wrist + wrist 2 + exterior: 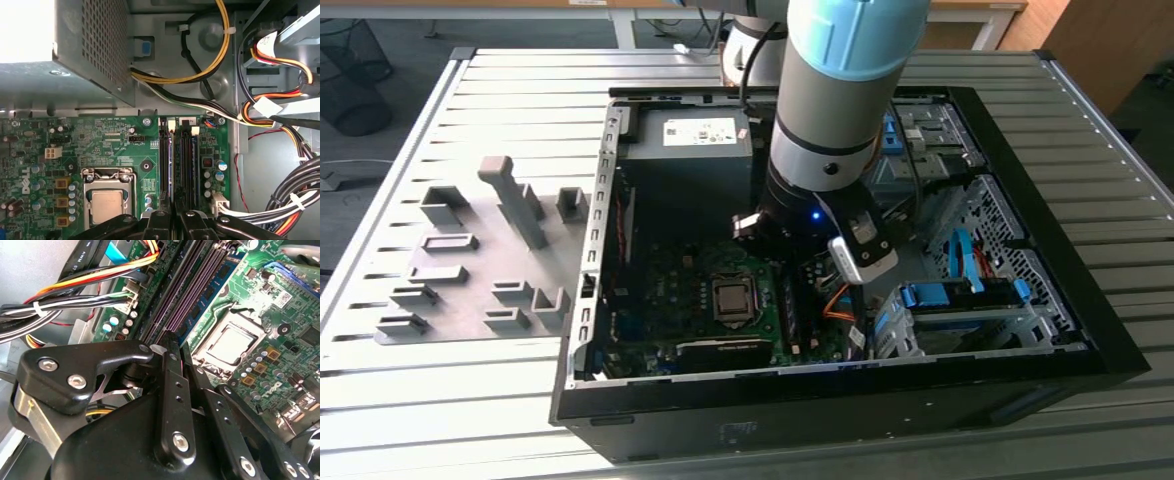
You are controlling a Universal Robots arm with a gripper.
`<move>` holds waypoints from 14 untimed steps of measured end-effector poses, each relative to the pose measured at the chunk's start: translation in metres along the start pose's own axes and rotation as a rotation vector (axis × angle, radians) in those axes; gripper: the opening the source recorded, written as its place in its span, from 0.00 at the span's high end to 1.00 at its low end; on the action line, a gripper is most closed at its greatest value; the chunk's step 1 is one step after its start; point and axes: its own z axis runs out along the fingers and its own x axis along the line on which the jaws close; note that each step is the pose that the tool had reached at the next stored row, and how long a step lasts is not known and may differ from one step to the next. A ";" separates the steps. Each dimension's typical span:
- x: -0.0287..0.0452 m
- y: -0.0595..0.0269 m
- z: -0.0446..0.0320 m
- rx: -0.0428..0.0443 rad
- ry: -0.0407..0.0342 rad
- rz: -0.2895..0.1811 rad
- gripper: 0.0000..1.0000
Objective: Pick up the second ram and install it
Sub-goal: 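Insert the second ram into the second slot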
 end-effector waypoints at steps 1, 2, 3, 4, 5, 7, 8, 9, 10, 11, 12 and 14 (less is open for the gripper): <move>0.0000 -0.0001 0.0003 0.0000 0.0001 0.000 0.85; 0.0000 -0.0003 0.0006 0.0000 0.0000 0.000 0.85; -0.0001 -0.0005 0.0009 0.0000 0.0000 0.001 0.85; -0.0001 -0.0008 0.0013 0.0000 0.0000 0.002 0.85; -0.0001 -0.0010 0.0017 -0.0001 0.0000 0.002 0.85; -0.0001 -0.0014 0.0025 0.0000 -0.0001 0.004 0.85; -0.0001 -0.0015 0.0028 -0.0001 -0.0001 0.005 0.85; -0.0001 -0.0017 0.0031 -0.0001 -0.0002 0.006 0.85; -0.0001 -0.0018 0.0033 -0.0001 -0.0002 0.007 0.85; -0.0001 -0.0018 0.0035 0.0001 -0.0001 0.007 0.85; -0.0002 -0.0018 0.0038 0.0001 -0.0001 0.008 0.85; -0.0002 -0.0018 0.0044 -0.0001 -0.0002 0.009 0.85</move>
